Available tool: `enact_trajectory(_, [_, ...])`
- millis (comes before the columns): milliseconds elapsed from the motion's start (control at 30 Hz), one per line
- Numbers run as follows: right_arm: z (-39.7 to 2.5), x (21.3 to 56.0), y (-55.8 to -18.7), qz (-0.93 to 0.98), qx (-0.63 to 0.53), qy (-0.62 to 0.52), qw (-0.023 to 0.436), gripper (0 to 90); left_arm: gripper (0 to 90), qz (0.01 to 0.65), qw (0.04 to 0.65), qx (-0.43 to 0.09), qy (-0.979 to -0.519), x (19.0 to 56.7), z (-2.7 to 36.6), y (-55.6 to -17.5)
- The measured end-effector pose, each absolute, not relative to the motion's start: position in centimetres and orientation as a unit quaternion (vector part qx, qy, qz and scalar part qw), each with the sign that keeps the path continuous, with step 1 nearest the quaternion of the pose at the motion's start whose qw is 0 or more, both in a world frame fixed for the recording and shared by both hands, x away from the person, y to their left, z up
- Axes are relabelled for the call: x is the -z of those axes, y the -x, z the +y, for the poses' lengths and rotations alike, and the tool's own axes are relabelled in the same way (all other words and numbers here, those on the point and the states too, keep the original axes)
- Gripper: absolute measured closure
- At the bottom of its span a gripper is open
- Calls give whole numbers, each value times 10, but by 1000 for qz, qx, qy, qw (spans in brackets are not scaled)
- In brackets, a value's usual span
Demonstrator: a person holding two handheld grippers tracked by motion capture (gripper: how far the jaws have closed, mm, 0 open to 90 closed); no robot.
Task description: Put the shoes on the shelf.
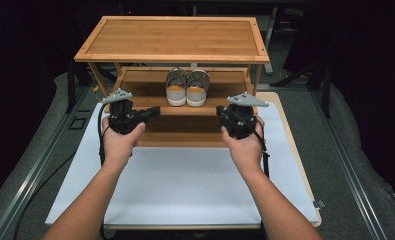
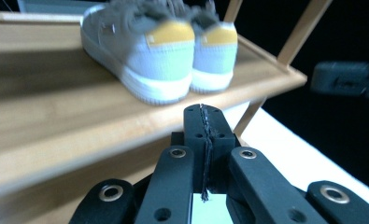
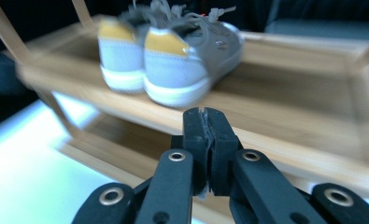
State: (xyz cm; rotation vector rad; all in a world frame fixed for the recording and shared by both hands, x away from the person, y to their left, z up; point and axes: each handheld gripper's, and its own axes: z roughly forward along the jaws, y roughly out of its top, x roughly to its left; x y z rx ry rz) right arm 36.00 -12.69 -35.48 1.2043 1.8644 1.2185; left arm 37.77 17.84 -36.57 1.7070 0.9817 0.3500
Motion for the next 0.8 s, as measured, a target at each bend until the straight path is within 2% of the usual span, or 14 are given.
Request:
enact_trajectory(67, [-122, 358, -348, 715, -434, -426, 344, 880, 888, 407, 535, -147, -726, 371, 179, -372])
enact_trajectory(267, [-123, 381, -330, 736, -448, -410, 300, 883, 868, 397, 534, -140, -733, 392, 193, -351])
enact_trajectory(333, [-124, 386, -328, 735, -444, -417, 298, 883, 867, 398, 535, -137, -732, 397, 195, -346])
enact_trajectory(433, [-133, 405, -321, 729, -454, -441, 261, 883, 853, 392, 525, -134, -743, 413, 201, -334])
enact_trajectory(800, [-147, 447, -293, 721, -460, -469, 221, 874, 823, 398, 487, -130, -767, 457, 217, -313])
